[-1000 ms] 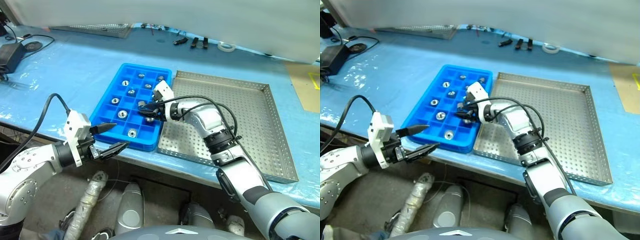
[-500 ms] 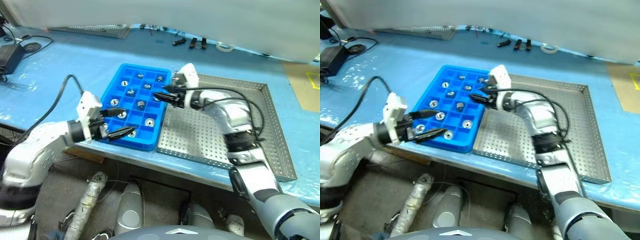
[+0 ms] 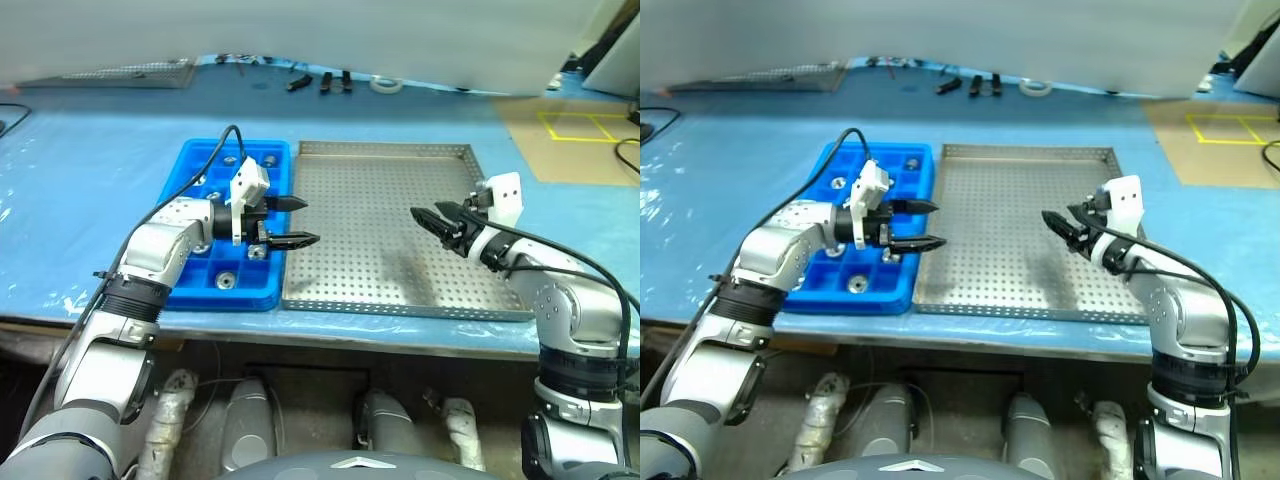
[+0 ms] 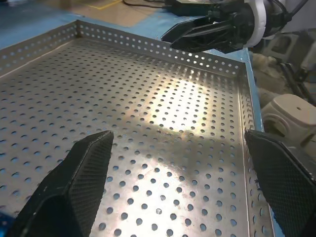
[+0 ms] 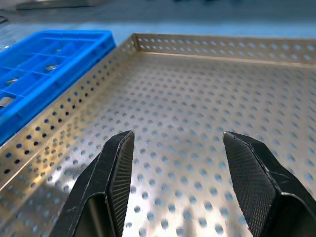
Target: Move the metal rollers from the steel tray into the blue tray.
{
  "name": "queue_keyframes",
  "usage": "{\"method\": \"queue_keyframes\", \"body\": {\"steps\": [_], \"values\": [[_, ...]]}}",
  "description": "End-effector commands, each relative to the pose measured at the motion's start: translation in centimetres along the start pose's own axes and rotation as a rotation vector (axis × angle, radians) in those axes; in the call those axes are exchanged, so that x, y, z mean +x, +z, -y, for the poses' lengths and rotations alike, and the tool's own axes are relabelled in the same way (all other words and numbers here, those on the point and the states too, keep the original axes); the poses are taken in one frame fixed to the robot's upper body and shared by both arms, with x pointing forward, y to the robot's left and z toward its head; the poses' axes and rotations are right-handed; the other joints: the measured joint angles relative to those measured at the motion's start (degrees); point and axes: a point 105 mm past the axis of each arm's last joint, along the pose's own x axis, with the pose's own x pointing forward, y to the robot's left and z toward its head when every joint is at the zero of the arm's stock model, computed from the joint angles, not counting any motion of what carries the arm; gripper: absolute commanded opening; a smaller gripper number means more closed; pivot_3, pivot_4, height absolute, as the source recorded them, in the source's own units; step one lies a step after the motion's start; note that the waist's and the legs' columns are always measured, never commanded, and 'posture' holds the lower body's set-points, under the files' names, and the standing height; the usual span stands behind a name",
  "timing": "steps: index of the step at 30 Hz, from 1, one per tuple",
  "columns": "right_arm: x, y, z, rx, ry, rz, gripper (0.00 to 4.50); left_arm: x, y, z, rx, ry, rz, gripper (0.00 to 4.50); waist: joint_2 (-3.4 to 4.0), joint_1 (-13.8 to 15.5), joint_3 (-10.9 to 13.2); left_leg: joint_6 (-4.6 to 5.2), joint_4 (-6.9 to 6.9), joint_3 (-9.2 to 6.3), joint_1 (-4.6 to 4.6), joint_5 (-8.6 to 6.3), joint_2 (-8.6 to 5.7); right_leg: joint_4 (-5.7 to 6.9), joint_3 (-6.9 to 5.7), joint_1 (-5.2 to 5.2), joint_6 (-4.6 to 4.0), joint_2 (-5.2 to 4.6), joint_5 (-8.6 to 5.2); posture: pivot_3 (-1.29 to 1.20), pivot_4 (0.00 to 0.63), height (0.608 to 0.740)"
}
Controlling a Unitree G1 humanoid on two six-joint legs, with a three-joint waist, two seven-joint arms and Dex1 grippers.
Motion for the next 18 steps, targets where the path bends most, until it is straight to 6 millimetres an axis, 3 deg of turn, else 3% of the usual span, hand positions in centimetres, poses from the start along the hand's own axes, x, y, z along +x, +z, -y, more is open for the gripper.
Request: {"method": "queue_keyframes", "body": {"steps": [1, 5, 18], "values": [[-0.5, 0.3, -1.5, -0.032, 0.029, 0.031, 2.99, -0.2, 0.5, -0.2, 0.048, -0.021, -0.006, 4.50, 0.00, -0.41, 0.00, 0.01, -0.03, 0.03, 0.06, -0.01, 0.00, -0.01, 0.02, 0.04, -0.01, 0.00, -0.01, -0.16, 0.150, 0.740], [-0.6, 0.0, -2.2, -0.026, 0.040, 0.030, 2.99, -0.3, 0.4, 0.0, 0.049, -0.031, -0.006, 4.50, 0.00, -0.60, 0.00, 0.06, -0.02, 0.20, 0.28, -0.04, -0.02, -0.01, 0.08, 0.17, 0.00, -0.03, -0.01, -0.16, 0.150, 0.740], [0.0, -0.2, -1.8, -0.024, 0.045, 0.047, 2.99, -1.8, 0.3, 0.1, 0.048, 0.034, 0.008, 4.50, 0.00, -0.56, 0.00, 0.32, -0.20, 0.38, 0.63, -0.19, 0.00, -0.15, 0.10, 0.43, -0.01, -0.05, -0.02, -0.09, 0.150, 0.740]]}}
